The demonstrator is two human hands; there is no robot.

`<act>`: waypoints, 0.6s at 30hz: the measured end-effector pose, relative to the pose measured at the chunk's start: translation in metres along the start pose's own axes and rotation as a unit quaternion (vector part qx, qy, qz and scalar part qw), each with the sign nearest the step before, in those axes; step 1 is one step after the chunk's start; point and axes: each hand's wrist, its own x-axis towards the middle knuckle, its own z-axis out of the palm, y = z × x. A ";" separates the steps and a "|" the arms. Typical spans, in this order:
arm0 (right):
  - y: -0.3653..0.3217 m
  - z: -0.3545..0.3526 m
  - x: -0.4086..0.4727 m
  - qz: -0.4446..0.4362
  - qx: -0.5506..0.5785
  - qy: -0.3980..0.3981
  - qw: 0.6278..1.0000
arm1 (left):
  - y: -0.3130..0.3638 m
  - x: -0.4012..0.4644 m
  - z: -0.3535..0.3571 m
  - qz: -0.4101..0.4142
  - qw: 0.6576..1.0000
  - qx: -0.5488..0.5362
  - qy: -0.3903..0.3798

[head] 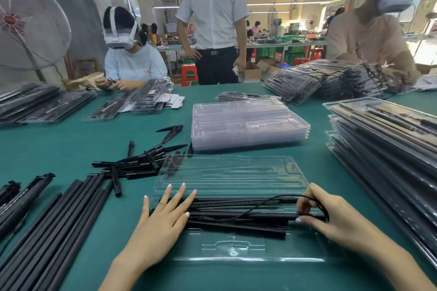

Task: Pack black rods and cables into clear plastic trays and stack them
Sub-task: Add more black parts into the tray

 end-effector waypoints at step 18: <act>-0.015 0.015 0.011 0.061 -0.122 0.009 0.991 | 0.014 0.002 -0.008 -0.004 0.991 -0.115 0.062</act>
